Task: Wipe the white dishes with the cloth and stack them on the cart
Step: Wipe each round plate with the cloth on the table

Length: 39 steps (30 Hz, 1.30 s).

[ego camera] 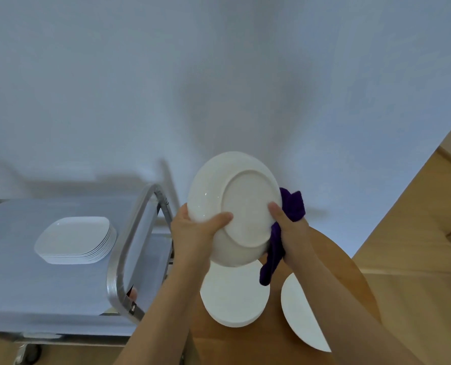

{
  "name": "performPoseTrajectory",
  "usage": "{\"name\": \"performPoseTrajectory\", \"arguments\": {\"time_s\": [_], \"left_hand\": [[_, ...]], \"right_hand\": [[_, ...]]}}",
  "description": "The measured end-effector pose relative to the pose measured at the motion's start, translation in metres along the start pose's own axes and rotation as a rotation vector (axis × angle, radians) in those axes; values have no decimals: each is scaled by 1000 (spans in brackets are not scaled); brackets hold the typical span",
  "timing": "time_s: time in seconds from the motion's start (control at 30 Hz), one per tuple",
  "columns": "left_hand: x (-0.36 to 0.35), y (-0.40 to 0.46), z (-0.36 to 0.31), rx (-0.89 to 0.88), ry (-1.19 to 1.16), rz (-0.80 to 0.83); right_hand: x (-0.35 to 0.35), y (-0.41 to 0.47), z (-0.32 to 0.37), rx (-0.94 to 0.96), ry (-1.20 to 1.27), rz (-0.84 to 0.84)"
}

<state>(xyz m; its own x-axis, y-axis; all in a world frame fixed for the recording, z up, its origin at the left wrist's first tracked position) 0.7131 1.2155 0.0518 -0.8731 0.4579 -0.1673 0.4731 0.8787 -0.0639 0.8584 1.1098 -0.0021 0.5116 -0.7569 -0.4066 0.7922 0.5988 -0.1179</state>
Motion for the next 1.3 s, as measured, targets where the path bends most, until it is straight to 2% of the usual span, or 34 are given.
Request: {"name": "performPoseTrajectory", "arguments": {"time_s": [0.1,0.17,0.2,0.3,0.37,0.43,0.53,0.73,0.87,0.93,1.0,1.13,1.3], "left_hand": [[-13,-10,6,23,-109,-69],[-13,-14,9,60,-147,3],[-11,-13,10,135,-212,126],[-2,-7,1,527,-441,575],[8,0,0,569,-490,700],[15,5,1,577,-495,677],[18,6,4,607,-479,628],[8,8,0,478,-507,447],[0,2,4,385,-373,428],[-11,-5,12,366,-270,425],[-23,-14,20,301,-65,422],[-31,-24,23,77,282,562],[-30,-26,28,-85,691,710]], "right_hand": [[-1,-4,-8,-92,137,-4],[4,-3,0,-103,129,-16],[9,-2,6,-105,107,-25],[22,-1,24,-162,-67,40],[21,-2,32,-219,-230,162],[15,0,37,-250,-341,212],[12,4,39,-203,-392,102],[7,-10,7,-154,-225,-54],[2,-22,-7,-46,-182,-206],[-4,-27,-10,12,-275,-207],[-13,-31,-14,60,-342,-170],[-20,-35,-18,17,-317,-153],[-23,-41,-9,-123,-195,-38]]}}
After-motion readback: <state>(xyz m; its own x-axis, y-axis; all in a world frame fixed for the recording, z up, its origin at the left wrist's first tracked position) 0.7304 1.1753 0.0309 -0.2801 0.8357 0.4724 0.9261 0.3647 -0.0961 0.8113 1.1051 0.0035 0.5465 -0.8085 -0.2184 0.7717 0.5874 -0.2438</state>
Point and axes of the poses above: each hand's wrist, its own y-axis towards the middle knuckle, its own x-axis out of the back of the hand, z = x × y, the point moved 2 cm from there along y, towards the middle knuckle
